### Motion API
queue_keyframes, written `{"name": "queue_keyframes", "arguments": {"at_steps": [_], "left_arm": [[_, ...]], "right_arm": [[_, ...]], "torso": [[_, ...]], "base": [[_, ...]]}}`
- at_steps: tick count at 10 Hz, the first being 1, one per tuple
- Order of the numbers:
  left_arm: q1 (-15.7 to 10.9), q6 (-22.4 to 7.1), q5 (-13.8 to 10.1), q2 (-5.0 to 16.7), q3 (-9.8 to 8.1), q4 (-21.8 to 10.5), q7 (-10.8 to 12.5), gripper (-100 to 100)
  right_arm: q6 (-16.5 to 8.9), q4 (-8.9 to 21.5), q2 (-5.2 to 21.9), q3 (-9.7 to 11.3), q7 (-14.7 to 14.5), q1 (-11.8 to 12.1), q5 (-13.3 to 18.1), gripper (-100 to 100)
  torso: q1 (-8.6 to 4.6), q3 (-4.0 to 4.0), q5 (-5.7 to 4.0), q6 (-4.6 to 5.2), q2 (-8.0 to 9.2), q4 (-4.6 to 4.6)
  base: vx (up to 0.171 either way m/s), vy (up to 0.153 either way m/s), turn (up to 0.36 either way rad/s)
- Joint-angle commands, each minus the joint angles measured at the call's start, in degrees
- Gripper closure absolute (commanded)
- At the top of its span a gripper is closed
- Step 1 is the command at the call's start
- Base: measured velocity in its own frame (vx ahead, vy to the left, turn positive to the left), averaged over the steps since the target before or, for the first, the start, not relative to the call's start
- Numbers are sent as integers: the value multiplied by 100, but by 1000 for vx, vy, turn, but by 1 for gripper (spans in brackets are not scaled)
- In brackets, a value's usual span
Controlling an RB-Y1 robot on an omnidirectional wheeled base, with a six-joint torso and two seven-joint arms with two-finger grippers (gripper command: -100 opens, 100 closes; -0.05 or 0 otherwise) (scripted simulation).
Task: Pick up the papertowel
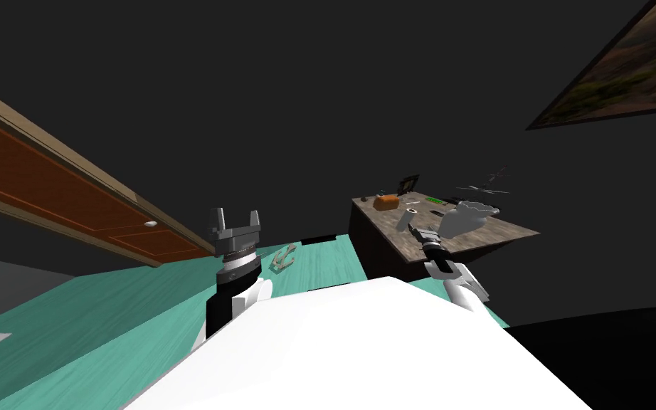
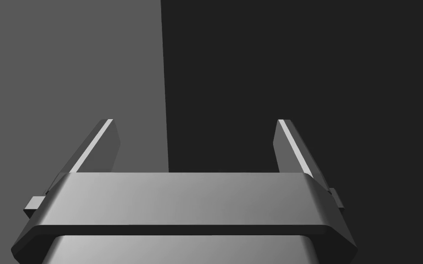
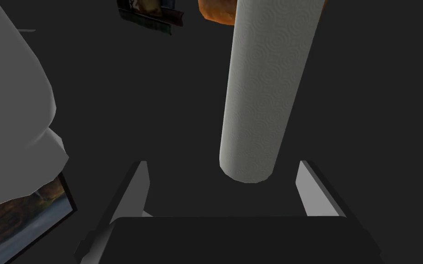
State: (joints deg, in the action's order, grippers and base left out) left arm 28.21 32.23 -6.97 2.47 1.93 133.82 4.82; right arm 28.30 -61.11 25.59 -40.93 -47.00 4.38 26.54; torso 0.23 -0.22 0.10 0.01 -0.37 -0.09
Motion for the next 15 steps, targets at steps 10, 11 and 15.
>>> {"name": "queue_keyframes", "arguments": {"at_steps": [10, 11, 15], "left_arm": [[-1, 0, 0, 1, -1, 0, 0, 0], [-1, 0, 0, 1, -1, 0, 0, 0], [-1, 0, 0, 2, -2, -1, 0, 0]], "right_arm": [[115, 922, 409, -185, -484, -45, 13, 0], [-2, 746, 221, -43, -397, -169, 266, -100], [-236, 398, -153, 240, -227, -416, 773, -100]], "torso": [[-28, 6, -7, -1, 13, 2], [-32, 17, -8, 0, 30, 6], [-65, 21, -15, 3, 37, 8]], "base": [[102, 48, -19], [12, -40, -249], [15, -75, -200]]}}
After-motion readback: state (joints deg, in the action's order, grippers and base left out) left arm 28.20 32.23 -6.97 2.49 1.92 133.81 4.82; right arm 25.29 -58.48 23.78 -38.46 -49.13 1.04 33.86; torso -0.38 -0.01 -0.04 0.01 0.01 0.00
